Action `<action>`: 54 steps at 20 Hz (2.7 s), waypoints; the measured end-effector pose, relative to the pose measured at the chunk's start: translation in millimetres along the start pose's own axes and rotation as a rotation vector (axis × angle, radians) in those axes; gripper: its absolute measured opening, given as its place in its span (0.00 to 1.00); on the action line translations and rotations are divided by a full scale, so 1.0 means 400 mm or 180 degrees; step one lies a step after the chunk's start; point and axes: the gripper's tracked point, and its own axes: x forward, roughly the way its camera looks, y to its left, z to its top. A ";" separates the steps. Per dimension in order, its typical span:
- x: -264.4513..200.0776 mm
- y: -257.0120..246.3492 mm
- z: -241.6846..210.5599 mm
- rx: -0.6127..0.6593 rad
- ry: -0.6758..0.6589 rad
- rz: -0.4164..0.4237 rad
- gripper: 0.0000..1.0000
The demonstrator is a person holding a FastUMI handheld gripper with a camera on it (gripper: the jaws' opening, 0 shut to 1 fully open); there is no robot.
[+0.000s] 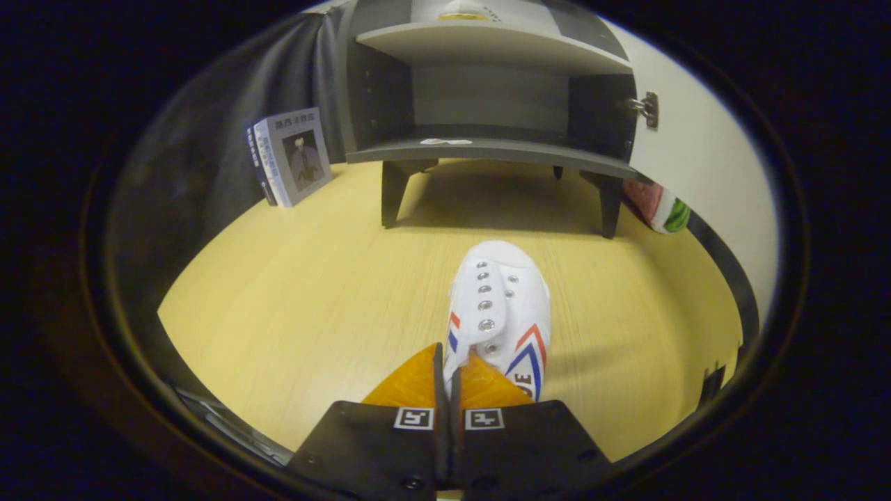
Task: Open the shoe cabinet door, grab the shoes and put them into the shoe cabinet, then close the shoe cabinet door.
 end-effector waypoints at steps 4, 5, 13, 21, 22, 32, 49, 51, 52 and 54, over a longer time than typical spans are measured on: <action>-0.030 -0.003 0.104 0.0190 -0.0274 -0.0068 0.02; -0.042 -0.005 0.131 0.0249 -0.0336 -0.0077 0.02; -0.202 -0.069 0.315 0.0483 -0.0848 -0.0217 0.02; -0.449 -0.118 0.597 0.0357 -0.1595 -0.0418 0.02; -0.468 -0.123 0.630 0.0361 -0.1677 -0.0429 0.02; -0.488 -0.134 0.931 0.0284 -0.2202 -0.0531 0.02; -0.119 -0.200 1.164 -0.0124 -0.1784 -0.0583 0.02; -0.085 -0.203 1.154 -0.0146 -0.1659 -0.0560 0.02; -0.067 -0.209 1.149 -0.0147 -0.1607 -0.0551 0.02; -0.041 -0.222 1.151 -0.0127 -0.1568 -0.0551 0.02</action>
